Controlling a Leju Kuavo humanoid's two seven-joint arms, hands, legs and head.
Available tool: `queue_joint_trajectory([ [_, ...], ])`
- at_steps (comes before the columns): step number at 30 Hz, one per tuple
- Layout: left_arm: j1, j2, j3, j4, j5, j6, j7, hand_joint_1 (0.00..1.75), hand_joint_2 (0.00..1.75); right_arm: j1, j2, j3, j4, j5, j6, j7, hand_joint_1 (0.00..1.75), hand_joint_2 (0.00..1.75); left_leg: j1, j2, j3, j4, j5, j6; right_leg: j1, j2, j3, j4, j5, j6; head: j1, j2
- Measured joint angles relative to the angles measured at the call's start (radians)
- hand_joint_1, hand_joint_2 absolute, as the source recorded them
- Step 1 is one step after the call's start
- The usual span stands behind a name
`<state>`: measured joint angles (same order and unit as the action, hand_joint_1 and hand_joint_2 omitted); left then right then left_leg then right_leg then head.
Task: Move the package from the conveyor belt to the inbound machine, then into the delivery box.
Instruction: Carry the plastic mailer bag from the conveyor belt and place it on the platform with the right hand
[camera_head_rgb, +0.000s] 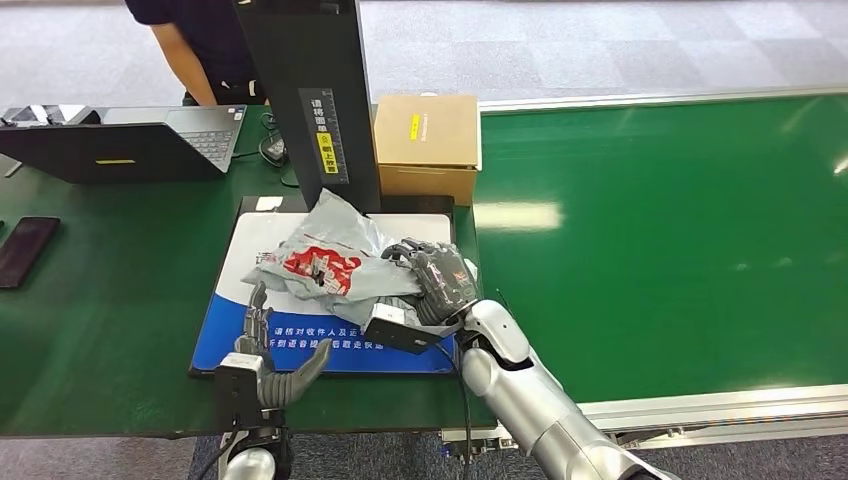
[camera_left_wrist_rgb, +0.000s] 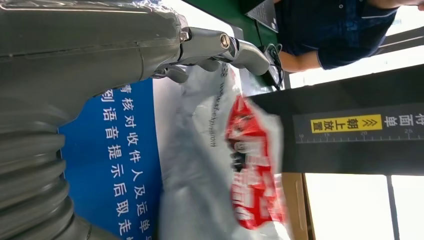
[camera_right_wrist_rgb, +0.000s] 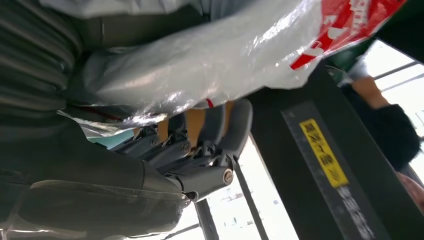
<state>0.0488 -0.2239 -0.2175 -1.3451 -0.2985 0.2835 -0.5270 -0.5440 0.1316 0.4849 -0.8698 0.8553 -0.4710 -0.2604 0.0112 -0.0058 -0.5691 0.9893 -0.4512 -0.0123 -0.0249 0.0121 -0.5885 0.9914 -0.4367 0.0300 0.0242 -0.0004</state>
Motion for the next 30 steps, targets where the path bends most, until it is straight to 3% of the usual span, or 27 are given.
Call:
queue_joint_trajectory([
  [6,0.039,0.000,0.001,-0.059,-0.014,0.027,0.029,0.00,1.75,-0.018,-0.001,-0.010,0.105,-0.025,0.017,0.007,0.00,1.75,0.000,0.000,0.000,0.000,0.000,0.000,0.000,0.000,0.000,0.000,0.000,0.000,0.000,0.000],
  [11,0.067,0.001,0.004,-0.094,-0.014,0.059,0.027,0.00,1.75,-0.033,-0.001,-0.053,0.145,-0.135,0.133,-0.018,0.00,1.75,0.000,0.000,0.000,0.000,0.000,0.000,0.000,0.000,0.000,0.000,0.000,0.000,0.000,0.000],
  [16,0.097,0.003,0.010,-0.125,-0.013,0.071,0.021,0.00,1.75,-0.036,-0.014,-0.115,0.159,-0.224,0.170,-0.067,0.00,1.75,0.000,0.000,0.000,0.000,0.000,0.000,0.000,0.000,0.000,0.000,0.000,0.000,0.000,0.000],
  [21,0.113,0.004,0.017,-0.135,-0.013,0.056,0.001,0.00,1.75,-0.006,-0.036,-0.181,0.132,-0.368,0.248,-0.194,0.00,1.75,0.000,0.000,0.000,0.000,0.000,0.000,0.000,0.000,0.000,0.000,0.000,0.000,0.000,0.000],
  [25,0.110,0.007,0.022,-0.134,-0.008,0.052,-0.012,0.00,1.75,0.049,-0.047,-0.230,0.033,-0.528,0.356,-0.312,0.00,1.75,0.000,0.000,0.000,0.000,0.000,0.000,0.000,0.000,0.000,0.000,0.000,0.000,0.000,0.000],
  [28,0.103,0.008,0.027,-0.130,-0.002,0.040,-0.019,0.00,1.75,0.083,-0.055,-0.268,-0.058,-0.611,0.406,-0.354,0.00,1.75,0.000,0.000,0.000,0.000,0.000,0.000,0.000,0.000,-0.001,0.000,0.000,0.000,0.000,0.000],
  [30,0.096,0.008,0.030,-0.127,-0.001,0.028,-0.021,0.00,1.75,0.099,-0.060,-0.290,-0.107,-0.649,0.434,-0.378,0.00,0.87,0.000,0.000,0.000,0.000,0.000,0.000,0.000,0.000,0.000,0.000,0.000,0.000,0.000,0.000],
])
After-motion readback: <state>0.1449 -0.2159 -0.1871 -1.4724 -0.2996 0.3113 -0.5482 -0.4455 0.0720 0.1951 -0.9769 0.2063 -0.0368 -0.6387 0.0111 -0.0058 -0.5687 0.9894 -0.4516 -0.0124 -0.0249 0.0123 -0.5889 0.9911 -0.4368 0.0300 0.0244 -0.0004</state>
